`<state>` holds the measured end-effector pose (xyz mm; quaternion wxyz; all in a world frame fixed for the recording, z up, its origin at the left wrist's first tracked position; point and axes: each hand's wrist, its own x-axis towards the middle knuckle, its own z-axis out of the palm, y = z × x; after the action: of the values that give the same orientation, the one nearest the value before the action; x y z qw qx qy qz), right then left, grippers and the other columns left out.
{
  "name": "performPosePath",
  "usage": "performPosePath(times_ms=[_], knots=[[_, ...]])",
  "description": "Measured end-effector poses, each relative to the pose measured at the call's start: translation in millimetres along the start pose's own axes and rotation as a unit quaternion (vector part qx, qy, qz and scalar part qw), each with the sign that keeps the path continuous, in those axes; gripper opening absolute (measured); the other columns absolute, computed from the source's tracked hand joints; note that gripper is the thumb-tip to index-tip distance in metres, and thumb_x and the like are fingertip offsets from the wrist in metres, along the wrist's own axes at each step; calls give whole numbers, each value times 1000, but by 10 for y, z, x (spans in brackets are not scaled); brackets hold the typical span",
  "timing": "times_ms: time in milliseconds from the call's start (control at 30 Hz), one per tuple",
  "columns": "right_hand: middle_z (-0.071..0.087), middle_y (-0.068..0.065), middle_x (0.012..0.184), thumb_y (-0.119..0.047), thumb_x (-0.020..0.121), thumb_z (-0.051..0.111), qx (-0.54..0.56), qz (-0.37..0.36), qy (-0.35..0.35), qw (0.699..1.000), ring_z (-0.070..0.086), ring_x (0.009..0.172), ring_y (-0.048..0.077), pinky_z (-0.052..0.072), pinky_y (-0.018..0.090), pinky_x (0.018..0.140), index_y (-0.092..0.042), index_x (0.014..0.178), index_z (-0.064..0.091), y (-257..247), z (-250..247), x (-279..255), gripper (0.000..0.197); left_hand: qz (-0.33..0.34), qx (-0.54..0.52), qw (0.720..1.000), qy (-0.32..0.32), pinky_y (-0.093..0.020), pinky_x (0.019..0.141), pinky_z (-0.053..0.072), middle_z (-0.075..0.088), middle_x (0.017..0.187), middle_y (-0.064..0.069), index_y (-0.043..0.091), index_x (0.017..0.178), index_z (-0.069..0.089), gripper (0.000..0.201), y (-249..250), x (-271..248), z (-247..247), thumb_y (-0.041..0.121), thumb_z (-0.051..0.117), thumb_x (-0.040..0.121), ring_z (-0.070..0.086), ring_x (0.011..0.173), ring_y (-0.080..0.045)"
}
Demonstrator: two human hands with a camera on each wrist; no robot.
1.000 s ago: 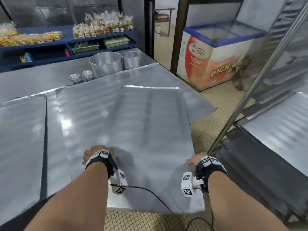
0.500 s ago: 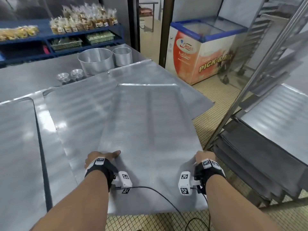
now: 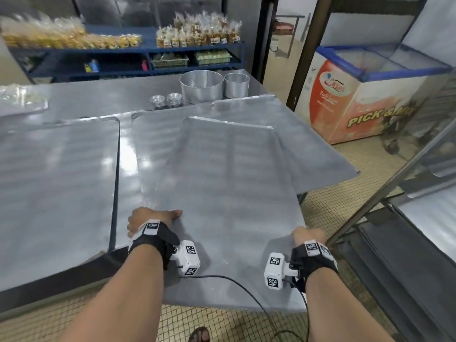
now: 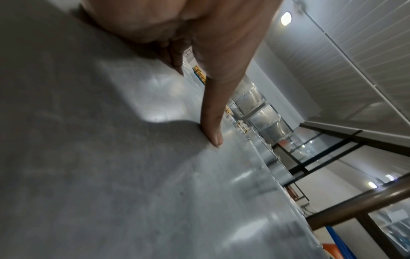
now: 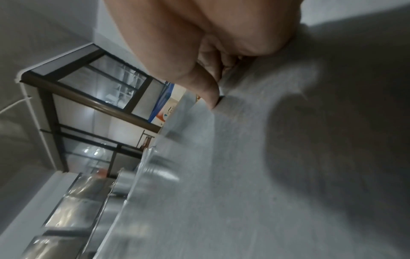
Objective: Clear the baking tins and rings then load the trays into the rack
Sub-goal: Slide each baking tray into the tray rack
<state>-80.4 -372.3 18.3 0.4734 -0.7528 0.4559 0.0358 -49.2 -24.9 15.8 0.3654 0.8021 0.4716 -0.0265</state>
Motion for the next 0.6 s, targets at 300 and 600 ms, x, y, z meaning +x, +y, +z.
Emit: performPosePath(times_ms=[300, 600], knots=[[63, 27, 119, -8, 95, 54, -41, -69, -87, 993, 61, 110, 40, 50, 40, 89, 13, 119, 59, -167, 353, -456, 32, -75, -53, 994, 58, -48, 89, 55, 71, 96, -15, 10, 85, 67, 77, -747, -27, -647, 58, 92, 30, 65, 95, -40], [64, 26, 118, -1, 95, 53, -116, -108, -171, 972, 62, 108, 40, 42, 33, 74, 17, 114, 60, -236, 825, -986, 27, -149, -75, 980, 110, -48, 93, 51, 65, 114, -18, 5, 98, 68, 83, -1535, 13, -1244, 56, 94, 38, 61, 107, -41]])
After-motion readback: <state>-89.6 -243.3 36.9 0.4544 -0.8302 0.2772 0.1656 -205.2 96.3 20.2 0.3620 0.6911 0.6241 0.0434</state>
